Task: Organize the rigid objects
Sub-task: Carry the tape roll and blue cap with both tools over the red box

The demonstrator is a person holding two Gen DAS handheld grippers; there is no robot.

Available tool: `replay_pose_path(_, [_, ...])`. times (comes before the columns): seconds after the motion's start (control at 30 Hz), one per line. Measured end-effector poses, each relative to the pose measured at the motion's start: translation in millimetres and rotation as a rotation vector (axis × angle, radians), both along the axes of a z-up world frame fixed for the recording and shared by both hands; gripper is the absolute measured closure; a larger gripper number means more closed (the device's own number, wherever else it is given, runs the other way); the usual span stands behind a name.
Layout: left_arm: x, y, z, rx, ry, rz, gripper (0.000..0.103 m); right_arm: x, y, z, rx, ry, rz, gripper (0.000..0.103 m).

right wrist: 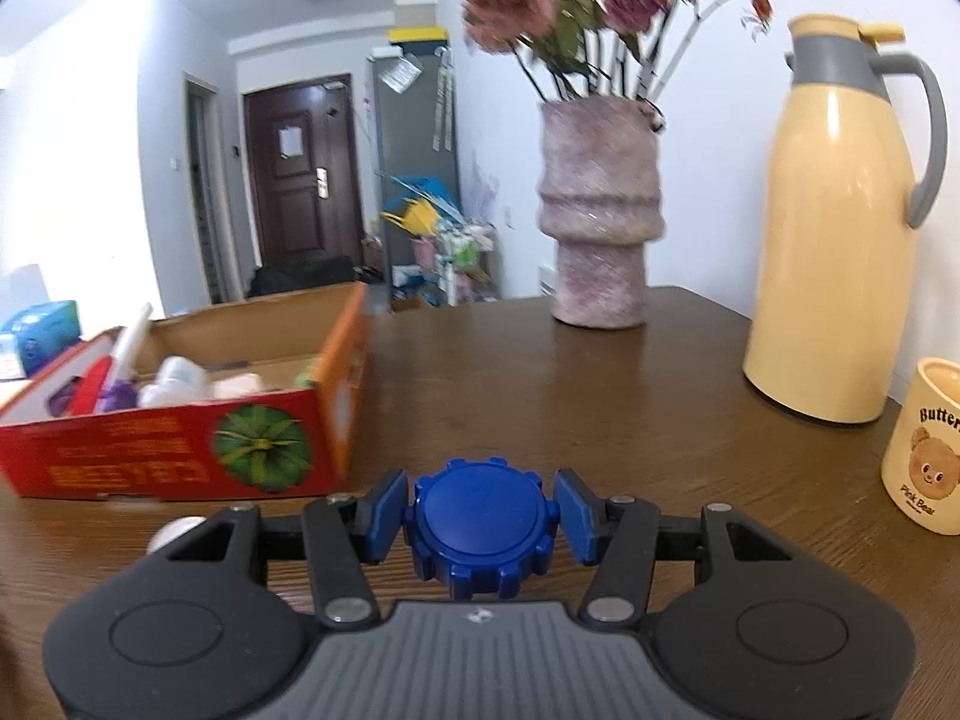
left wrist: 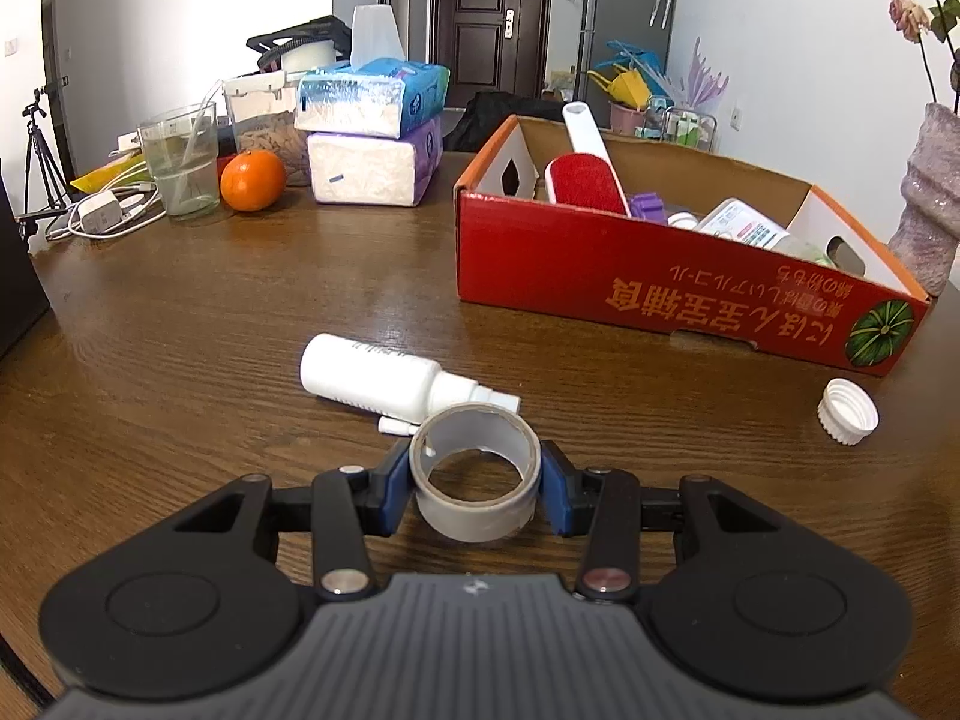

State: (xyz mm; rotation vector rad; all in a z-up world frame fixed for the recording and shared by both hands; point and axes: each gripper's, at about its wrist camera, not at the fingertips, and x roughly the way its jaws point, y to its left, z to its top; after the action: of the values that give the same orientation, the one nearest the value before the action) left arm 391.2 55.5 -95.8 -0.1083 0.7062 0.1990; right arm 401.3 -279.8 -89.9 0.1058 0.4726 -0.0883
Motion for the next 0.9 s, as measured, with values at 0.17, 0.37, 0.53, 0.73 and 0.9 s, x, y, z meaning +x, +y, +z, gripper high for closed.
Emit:
replay_pose_path(0.17, [-4,-4,5,0.008,-0.02,-0.009,0.059,-14,20,7,0.005,-0.034,0.045,0.05])
replay_pose_path(0.37, [-11,-9,13,0.016,-0.052,-0.023,0.059,-28,44,14,0.015,-0.064,0.09,0.05])
replay_pose_path(0.53, [-20,-16,23,0.019,-0.089,-0.04,0.059,-39,64,17,0.017,-0.088,0.125,0.05])
replay_pose_path(0.73, [-28,-25,35,0.009,-0.128,-0.062,0.058,-50,84,22,0.022,-0.119,0.166,0.05])
replay_pose_path(0.9, [-33,-31,45,-0.002,-0.155,-0.077,0.058,-58,98,29,0.017,-0.157,0.188,0.05])
